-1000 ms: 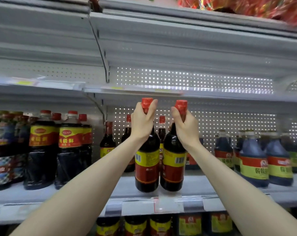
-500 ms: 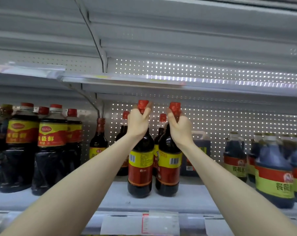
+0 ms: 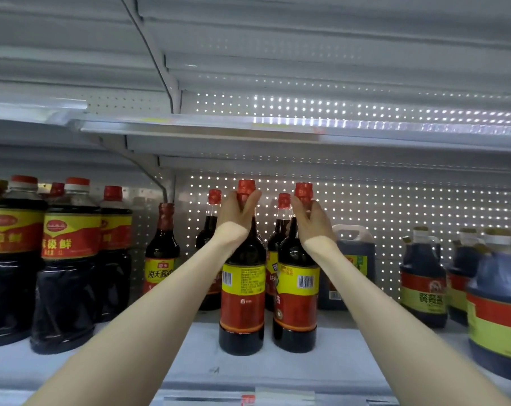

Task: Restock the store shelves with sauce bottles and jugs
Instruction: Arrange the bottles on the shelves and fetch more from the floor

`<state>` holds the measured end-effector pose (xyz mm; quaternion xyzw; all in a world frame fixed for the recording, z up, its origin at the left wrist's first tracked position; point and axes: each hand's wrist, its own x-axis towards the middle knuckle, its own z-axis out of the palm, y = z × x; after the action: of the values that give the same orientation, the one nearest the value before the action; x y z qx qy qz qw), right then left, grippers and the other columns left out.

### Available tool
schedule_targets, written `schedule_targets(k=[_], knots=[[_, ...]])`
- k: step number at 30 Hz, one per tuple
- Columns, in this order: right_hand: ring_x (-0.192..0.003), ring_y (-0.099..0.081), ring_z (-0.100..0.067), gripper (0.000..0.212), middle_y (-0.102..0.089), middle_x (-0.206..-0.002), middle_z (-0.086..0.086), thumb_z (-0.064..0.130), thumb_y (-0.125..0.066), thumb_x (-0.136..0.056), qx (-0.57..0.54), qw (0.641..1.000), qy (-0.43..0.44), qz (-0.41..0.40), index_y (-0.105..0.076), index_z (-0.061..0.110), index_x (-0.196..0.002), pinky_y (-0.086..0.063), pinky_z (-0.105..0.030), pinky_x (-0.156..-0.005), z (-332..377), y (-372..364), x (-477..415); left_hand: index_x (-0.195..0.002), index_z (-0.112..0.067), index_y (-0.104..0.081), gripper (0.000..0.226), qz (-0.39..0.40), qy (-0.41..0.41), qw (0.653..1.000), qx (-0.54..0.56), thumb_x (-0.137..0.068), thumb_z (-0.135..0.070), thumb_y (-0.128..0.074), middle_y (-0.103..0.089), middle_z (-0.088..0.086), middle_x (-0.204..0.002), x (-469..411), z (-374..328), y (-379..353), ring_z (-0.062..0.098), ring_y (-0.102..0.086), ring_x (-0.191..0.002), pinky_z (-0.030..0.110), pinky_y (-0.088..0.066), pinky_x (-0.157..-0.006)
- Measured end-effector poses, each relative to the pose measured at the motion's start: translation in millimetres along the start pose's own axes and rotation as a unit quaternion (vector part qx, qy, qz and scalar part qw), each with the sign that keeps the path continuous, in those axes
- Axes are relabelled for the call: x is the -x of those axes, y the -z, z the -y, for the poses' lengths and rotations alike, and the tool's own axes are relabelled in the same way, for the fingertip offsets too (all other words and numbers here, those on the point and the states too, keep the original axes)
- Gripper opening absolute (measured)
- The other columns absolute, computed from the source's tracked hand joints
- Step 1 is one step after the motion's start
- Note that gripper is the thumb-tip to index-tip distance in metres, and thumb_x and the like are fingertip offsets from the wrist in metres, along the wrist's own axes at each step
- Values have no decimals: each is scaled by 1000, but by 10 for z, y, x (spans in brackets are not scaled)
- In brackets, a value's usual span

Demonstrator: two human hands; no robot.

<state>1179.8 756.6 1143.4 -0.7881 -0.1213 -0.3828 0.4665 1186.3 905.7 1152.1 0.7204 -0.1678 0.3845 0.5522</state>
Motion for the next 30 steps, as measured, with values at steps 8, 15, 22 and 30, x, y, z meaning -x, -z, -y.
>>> schedule_targets(k=[8, 15, 22, 30], knots=[[-79, -53, -14, 47, -54, -91, 2, 49, -36, -99, -5, 1000, -1, 18, -45, 11, -124, -36, -29, -68, -95, -79, 34, -109, -14, -51, 40, 36, 25, 999, -12, -94, -51, -46, -56, 2, -84, 218, 158, 43, 13, -51, -68, 19, -40, -58], [-130, -45, -25, 55, -49, -137, -3, 50, -38, -98, -98, 991, -50, 72, -26, 28, -147, -35, -31, -100, -436, -48, 515, -147, -18, -23, 64, 86, 41, 995, 27, -94, -44, -48, -57, -3, -116, 706, 401, 156, 9, -57, -104, 19, -44, -85], [-116, -51, -10, 68, -49, -136, 6, 43, -51, -94, -135, 975, -80, 159, -14, 30, -150, -42, -31, -100, -734, 17, 884, -134, -33, -29, 50, 186, 134, 969, 94, -93, -34, -57, -52, -10, -131, 1129, 699, 274, 2, -53, -114, 17, -42, -87], [-117, -53, -14, 66, -52, -127, 9, 38, -59, -92, -127, 971, -98, 178, -25, 28, -147, -45, -32, -93, -795, 67, 942, -145, -29, -27, 70, 199, 136, 967, 84, -88, -23, -67, -52, -8, -133, 1199, 763, 343, 5, -53, -114, 18, -43, -85]])
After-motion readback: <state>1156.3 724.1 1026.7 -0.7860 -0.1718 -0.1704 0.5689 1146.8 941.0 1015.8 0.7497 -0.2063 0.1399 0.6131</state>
